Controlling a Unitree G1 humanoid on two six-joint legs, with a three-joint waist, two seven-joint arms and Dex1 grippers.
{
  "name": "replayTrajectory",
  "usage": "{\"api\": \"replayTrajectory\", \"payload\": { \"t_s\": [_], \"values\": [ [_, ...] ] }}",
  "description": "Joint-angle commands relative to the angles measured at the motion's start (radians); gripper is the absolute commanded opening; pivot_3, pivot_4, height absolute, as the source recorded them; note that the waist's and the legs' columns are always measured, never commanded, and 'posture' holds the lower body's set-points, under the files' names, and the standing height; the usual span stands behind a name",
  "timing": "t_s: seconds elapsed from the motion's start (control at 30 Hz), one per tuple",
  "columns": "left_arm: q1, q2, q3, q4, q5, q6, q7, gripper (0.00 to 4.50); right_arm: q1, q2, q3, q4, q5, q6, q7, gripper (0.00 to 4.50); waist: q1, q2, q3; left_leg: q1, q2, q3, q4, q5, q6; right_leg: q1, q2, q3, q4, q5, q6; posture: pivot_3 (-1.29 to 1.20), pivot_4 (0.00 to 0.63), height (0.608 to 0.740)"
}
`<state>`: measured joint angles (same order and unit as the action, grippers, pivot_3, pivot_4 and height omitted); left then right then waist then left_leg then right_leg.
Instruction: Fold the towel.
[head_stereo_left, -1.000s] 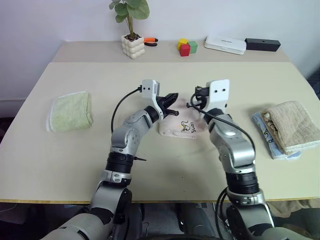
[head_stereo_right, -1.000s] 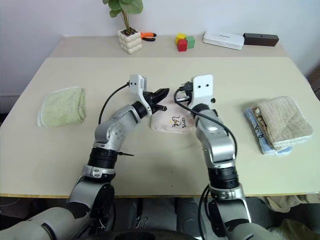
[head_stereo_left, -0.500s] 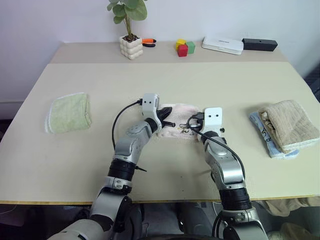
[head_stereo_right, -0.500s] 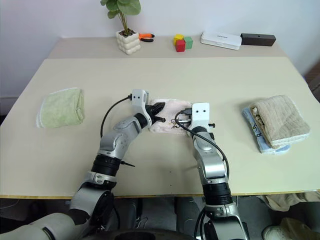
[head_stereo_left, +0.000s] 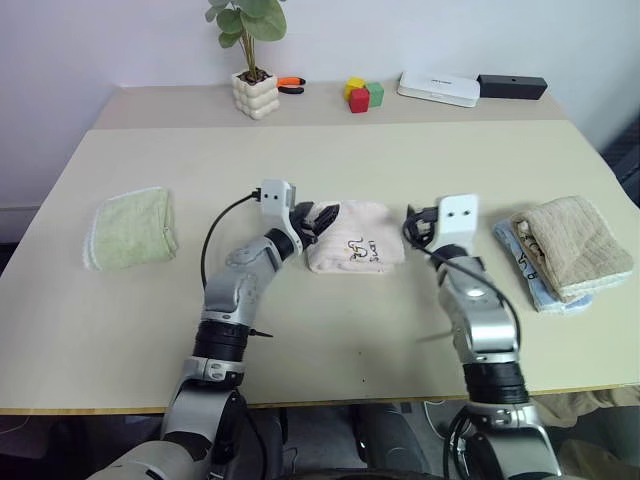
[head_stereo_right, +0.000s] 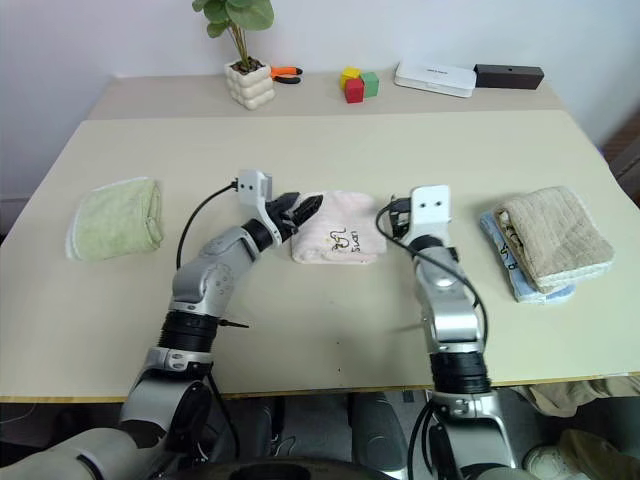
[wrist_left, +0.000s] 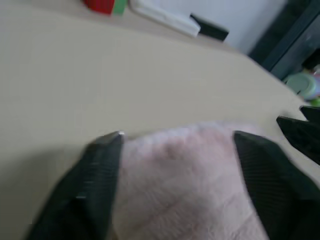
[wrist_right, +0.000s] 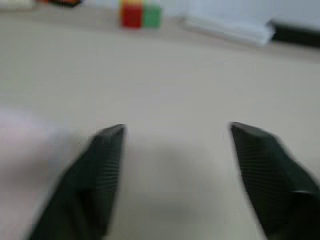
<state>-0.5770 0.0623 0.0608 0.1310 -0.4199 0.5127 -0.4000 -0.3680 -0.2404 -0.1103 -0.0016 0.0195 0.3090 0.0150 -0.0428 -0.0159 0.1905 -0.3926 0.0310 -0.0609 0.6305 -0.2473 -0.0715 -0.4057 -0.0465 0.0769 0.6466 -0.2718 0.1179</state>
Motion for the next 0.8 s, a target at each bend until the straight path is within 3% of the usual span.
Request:
{"api": "replayTrajectory", "payload": {
  "t_s": [0.03,0.1,0.23,0.33,0.5,0.6,0.8],
  "values": [
    [-0.007,0.033,0.036,-0.128,-0.086,0.068,-0.035,4.47,-0.014,-0.062,-0.04,0.016,-0.002,-0.064,0.039,4.47,0.0,0.0,0.0,0.0,0.0,0.0,0.0,0.0,0.0,0.0,0.0,0.0,0.0,0.0,0.0,0.0,0.15,0.74],
    [-0.006,0.061,0.055,-0.16,-0.119,0.122,-0.037,4.47,-0.026,-0.099,-0.049,0.019,0.039,-0.107,0.12,4.47,-0.001,0.0,0.0,0.0,0.0,0.0,0.0,0.0,0.0,0.0,0.0,0.0,0.0,0.0,0.0,0.0,0.15,0.74],
    [0.012,0.143,0.118,-0.179,-0.213,0.292,-0.041,4.47,-0.011,-0.207,-0.088,-0.112,0.33,-0.101,0.518,4.47,-0.007,0.002,0.002,0.001,0.0,0.0,0.0,0.0,0.0,0.0,0.0,0.0,0.001,0.0,0.0,0.0,0.15,0.74],
    [0.035,0.207,0.154,-0.185,-0.301,0.428,-0.067,4.47,0.01,-0.304,-0.141,-0.184,0.507,0.002,0.692,4.47,-0.009,0.002,0.002,0.001,0.0,0.0,0.0,0.0,0.0,0.0,0.0,0.0,0.001,0.0,0.0,0.0,0.15,0.74],
    [0.048,0.287,0.171,-0.151,-0.364,0.59,-0.089,4.47,0.12,-0.544,-0.155,-0.28,0.66,0.19,0.945,4.47,0.006,0.0,0.003,0.0,0.0,-0.001,0.001,0.0,0.0,0.002,-0.001,-0.001,-0.001,0.0,0.0,0.0,0.15,0.74],
    [0.045,0.332,0.133,-0.112,-0.361,0.684,-0.104,4.47,0.127,-0.584,-0.176,-0.287,0.723,0.256,0.969,4.47,-0.002,0.0,0.003,0.0,0.0,-0.001,0.001,0.0,0.0,0.002,0.0,-0.001,-0.001,0.0,0.0,0.0,0.15,0.74],
    [0.011,0.282,0.147,-0.052,-0.412,0.792,-0.106,4.47,0.113,-0.544,-0.149,-0.298,0.702,0.252,0.914,4.47,0.002,0.0,0.003,0.001,0.0,0.0,0.001,0.0,0.0,0.002,0.0,-0.001,-0.001,0.0,0.0,0.0,0.15,0.74]
  ]
}}
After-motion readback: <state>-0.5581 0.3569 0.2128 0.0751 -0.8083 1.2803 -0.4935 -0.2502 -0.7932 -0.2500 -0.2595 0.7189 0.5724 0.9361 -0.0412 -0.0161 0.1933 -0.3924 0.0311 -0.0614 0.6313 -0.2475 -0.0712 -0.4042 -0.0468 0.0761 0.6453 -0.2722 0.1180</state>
